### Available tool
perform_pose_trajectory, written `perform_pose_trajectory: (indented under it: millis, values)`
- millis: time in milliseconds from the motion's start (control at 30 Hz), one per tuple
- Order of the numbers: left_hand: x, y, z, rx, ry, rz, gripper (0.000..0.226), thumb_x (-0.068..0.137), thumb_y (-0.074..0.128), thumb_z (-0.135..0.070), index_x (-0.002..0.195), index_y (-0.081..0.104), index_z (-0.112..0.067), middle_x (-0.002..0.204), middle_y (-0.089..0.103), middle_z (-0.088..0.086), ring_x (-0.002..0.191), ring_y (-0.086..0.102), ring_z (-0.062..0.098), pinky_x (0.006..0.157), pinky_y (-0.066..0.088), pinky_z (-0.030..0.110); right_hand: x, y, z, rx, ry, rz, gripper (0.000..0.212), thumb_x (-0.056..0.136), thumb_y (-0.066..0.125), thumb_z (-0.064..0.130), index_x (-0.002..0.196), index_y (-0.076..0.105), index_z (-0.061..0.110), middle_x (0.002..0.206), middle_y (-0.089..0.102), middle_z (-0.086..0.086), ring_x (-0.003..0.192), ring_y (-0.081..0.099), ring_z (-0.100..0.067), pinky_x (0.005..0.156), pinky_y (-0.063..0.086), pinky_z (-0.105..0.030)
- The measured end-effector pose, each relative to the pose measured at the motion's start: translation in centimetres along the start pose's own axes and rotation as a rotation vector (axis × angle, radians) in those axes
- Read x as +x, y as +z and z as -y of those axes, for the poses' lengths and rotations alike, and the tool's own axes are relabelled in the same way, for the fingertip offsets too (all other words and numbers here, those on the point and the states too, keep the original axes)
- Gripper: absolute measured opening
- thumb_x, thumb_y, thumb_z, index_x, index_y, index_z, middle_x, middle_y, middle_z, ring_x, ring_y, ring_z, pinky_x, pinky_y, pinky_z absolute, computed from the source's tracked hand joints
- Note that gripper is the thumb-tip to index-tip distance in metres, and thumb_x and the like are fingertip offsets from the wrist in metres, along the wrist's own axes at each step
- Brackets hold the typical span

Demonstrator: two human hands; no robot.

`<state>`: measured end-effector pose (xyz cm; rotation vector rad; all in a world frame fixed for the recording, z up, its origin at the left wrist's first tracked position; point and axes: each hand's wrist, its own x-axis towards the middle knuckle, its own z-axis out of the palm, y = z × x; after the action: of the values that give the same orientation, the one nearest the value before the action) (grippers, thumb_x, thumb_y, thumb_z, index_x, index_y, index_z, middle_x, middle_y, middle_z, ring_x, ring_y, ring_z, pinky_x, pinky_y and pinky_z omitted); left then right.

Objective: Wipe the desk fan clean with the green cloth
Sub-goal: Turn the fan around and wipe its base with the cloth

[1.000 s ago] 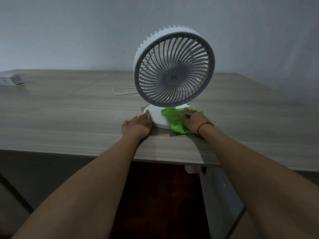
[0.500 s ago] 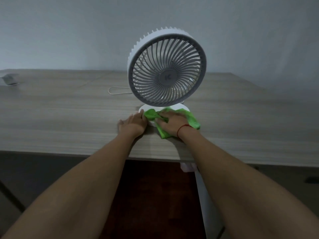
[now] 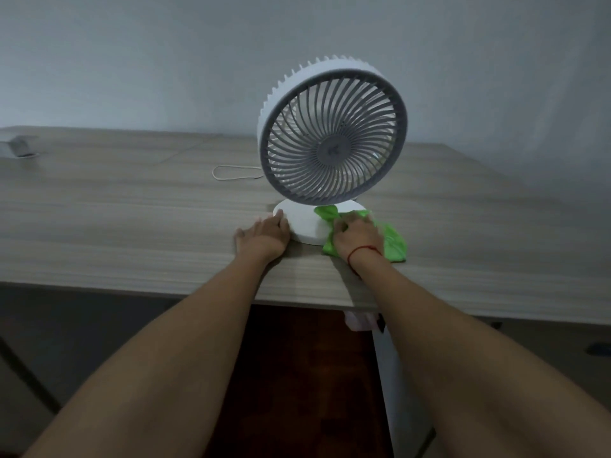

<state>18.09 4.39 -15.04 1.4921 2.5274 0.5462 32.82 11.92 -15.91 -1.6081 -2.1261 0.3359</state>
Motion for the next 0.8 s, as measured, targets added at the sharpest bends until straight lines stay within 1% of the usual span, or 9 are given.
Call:
perform_pose_trajectory:
  millis: [100,200,267,333,433,500,600,700,800]
  values:
    - [0.3,0.1,0.1,-0.042,-0.015,-0.007,0.053,0.101,0.016,-0.042,0.152,0.024,-0.031,0.158,0.032,0.002,0.147,0.026,0.024,0.118,0.011,0.051,-1.6,0.8,3.1,-0.059,-0.055,0.034,0.053,0.098,0.026,0.041,0.139,0.048,0.015,0.153,0.039,-0.008,0.149,0.016,-0.025,0.120,0.009,-0.043]
    - [0.2,0.0,0.6,-0.173,-0.003,-0.023,0.045,0.099,0.027,-0.034,0.138,0.048,-0.028,0.146,0.050,0.006,0.136,0.044,0.026,0.117,0.019,0.050,-2.9,0.6,4.8,0.079,-0.099,0.135,0.052,0.099,0.026,0.038,0.143,0.043,0.018,0.157,0.032,-0.005,0.150,0.011,-0.025,0.122,0.002,-0.043]
    - [-0.3,-0.4,1.1,-0.440,0.023,-0.049,0.032,0.095,0.039,-0.025,0.112,0.066,-0.026,0.126,0.065,0.012,0.114,0.059,0.028,0.108,0.038,0.042,-3.0,-0.7,4.3,0.284,-0.100,0.161,0.048,0.100,0.030,0.032,0.143,0.042,0.015,0.156,0.034,-0.008,0.148,0.021,-0.027,0.123,0.009,-0.043]
    - [-1.2,-0.5,1.5,-0.550,-0.022,-0.104,0.026,0.091,0.046,-0.021,0.094,0.072,-0.017,0.107,0.071,0.017,0.098,0.064,0.031,0.086,0.049,0.034,-3.0,-2.4,2.8,0.434,-0.019,0.062,0.044,0.098,0.038,0.027,0.137,0.049,0.013,0.148,0.045,-0.013,0.139,0.038,-0.030,0.117,0.026,-0.043]
    - [-2.6,-0.6,0.7,-0.261,-0.087,-0.230,0.045,0.090,0.043,-0.042,0.104,0.070,-0.008,0.117,0.067,0.019,0.113,0.059,0.037,0.096,0.045,0.040,-3.2,-4.6,-0.1,0.341,0.239,-0.092,0.044,0.091,0.048,0.036,0.128,0.055,0.013,0.137,0.055,-0.014,0.127,0.050,-0.035,0.105,0.040,-0.041]
    - [-3.5,-0.6,-0.8,-0.192,-0.078,-0.170,0.057,0.092,0.037,-0.050,0.116,0.066,-0.007,0.125,0.064,0.018,0.120,0.055,0.037,0.102,0.040,0.043,-3.5,-5.3,-1.1,0.285,0.324,-0.030,0.055,0.085,0.054,0.046,0.127,0.055,0.010,0.134,0.056,-0.015,0.125,0.051,-0.036,0.101,0.043,-0.041]
    - [-3.4,-0.3,-2.6,-0.266,-0.074,-0.057,0.064,0.092,0.039,-0.055,0.123,0.059,-0.002,0.128,0.061,0.019,0.119,0.057,0.036,0.102,0.045,0.042,-3.9,-5.6,-1.0,0.373,0.282,0.090,0.071,0.080,0.062,0.053,0.131,0.052,0.005,0.136,0.056,-0.016,0.123,0.054,-0.034,0.097,0.047,-0.038]
    - [-3.0,-0.4,-3.5,-0.422,-0.068,-0.013,0.053,0.093,0.050,-0.045,0.120,0.062,-0.001,0.126,0.063,0.017,0.116,0.060,0.034,0.099,0.049,0.040,-4.1,-6.0,-0.2,0.400,0.237,0.158,0.079,0.077,0.068,0.052,0.137,0.046,0.005,0.141,0.051,-0.015,0.126,0.053,-0.033,0.099,0.046,-0.036]
    - [-2.9,-1.0,-4.2,-0.718,-0.058,0.050,0.035,0.088,0.065,-0.025,0.115,0.065,-0.003,0.120,0.067,0.013,0.108,0.065,0.030,0.094,0.054,0.039,-4.1,-6.5,0.4,0.384,0.174,0.300,0.068,0.079,0.068,0.044,0.132,0.048,0.007,0.132,0.054,-0.013,0.117,0.057,-0.032,0.093,0.053,-0.039]
